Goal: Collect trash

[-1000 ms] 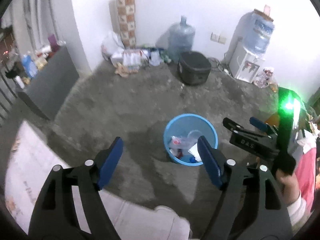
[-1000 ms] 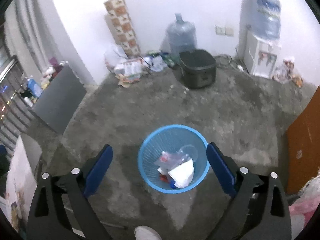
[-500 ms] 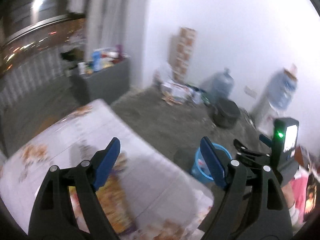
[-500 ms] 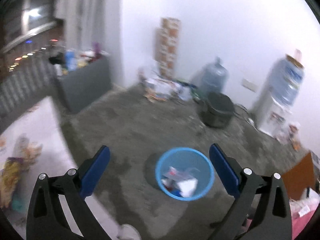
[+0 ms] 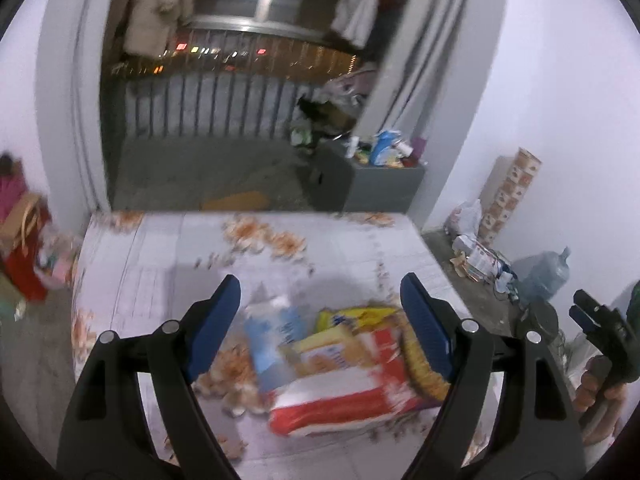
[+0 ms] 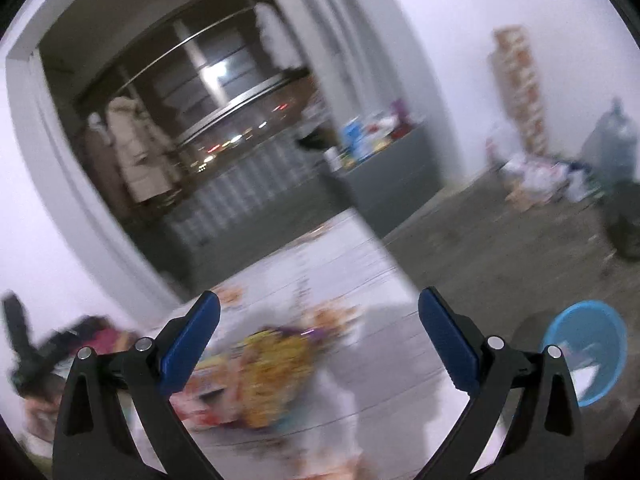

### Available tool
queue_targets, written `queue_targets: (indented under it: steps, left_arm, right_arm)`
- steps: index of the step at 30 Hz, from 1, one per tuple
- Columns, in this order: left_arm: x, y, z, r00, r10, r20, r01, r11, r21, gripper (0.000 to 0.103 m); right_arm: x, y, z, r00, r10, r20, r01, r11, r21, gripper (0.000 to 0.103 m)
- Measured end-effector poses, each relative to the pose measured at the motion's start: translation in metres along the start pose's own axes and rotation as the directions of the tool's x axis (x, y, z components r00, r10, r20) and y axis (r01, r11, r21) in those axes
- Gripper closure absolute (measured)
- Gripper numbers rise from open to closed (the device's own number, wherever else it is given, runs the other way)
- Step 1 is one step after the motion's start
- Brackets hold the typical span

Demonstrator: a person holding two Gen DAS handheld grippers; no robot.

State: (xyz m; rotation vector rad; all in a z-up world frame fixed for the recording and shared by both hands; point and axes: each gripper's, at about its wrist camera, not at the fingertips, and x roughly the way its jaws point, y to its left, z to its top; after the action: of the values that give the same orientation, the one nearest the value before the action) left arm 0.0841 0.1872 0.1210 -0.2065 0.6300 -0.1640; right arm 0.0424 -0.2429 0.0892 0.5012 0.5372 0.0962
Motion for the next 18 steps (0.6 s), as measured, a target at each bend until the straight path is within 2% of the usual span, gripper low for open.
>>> queue_targets:
  steps: [4,7,9,11,15,18]
  left_arm:
    - [0.012,0.044,-0.015,0.999,-0.021,-0.033,0.020,0.999,-0.049,0.026]
    - [0.029,0.073,-0.026,0.997,-0.031,-0.074,0.024,0.995,-0.094,0.026]
    - [0.042,0.089,-0.032,0.993,-0.054,-0.106,0.041,0.991,-0.124,0.026]
    - [0.053,0.099,-0.038,0.988,-0.077,-0.131,0.058,0.988,-0.141,0.026]
    - [0.072,0.112,-0.041,0.981,-0.113,-0.161,0.090,0.986,-0.141,0.026]
    - [0.087,0.118,-0.043,0.974,-0.126,-0.189,0.100,0.985,-0.143,0.033]
  right_arm:
    - [0.022,0.029,-0.013,0.991,0.093,-0.098,-0.091,0.995,0.027,0.006]
    - [0.046,0.050,-0.027,0.966,0.183,-0.182,-0.166,0.980,0.106,0.011]
    - [0.067,0.062,-0.036,0.938,0.237,-0.255,-0.203,0.967,0.151,0.016]
    - [0.088,0.078,-0.049,0.913,0.245,-0.327,-0.195,0.965,0.178,0.023]
    - [0.115,0.094,-0.058,0.879,0.241,-0.410,-0.181,0.967,0.180,0.035]
    - [0.130,0.110,-0.059,0.855,0.241,-0.458,-0.191,0.970,0.154,0.042]
